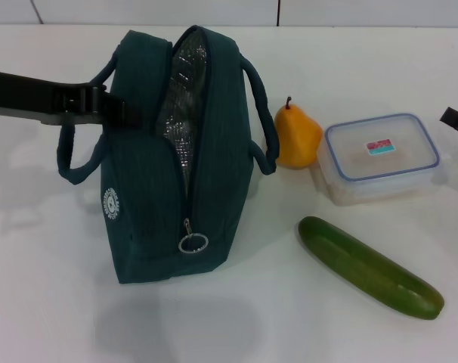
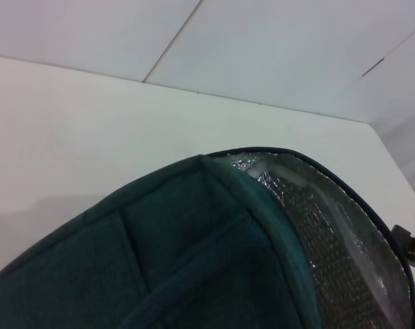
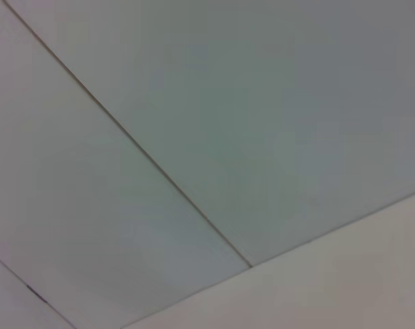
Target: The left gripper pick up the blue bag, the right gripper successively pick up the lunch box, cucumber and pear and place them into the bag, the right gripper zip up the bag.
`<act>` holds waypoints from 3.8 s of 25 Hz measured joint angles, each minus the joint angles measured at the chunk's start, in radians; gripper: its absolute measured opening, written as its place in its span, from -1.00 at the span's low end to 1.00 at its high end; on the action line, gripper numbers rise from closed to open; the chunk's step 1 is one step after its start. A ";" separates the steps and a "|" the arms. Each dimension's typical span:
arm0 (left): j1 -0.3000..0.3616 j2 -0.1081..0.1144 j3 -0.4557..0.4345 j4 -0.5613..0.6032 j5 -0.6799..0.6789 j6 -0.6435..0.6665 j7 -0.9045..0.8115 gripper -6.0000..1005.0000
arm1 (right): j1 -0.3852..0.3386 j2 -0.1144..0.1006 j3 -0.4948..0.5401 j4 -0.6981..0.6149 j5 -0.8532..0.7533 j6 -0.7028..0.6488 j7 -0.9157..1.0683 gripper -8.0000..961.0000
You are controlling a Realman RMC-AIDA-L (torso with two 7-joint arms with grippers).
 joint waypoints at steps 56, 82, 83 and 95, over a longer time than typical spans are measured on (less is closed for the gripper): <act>-0.005 0.002 0.006 -0.038 -0.006 -0.017 0.054 -0.89 | 0.041 0.035 -0.011 0.098 0.009 0.000 0.136 0.06; -0.003 0.002 0.006 -0.038 -0.007 -0.018 0.056 -0.89 | 0.008 0.036 -0.009 0.102 0.010 -0.073 0.138 -0.35; -0.004 0.002 0.006 -0.038 -0.007 -0.018 0.056 -0.89 | 0.008 0.036 -0.009 0.102 0.010 -0.075 0.138 -0.43; 0.001 0.004 0.006 -0.034 -0.028 -0.015 0.056 -0.89 | -0.004 0.037 -0.007 0.102 0.066 -0.121 0.138 -0.74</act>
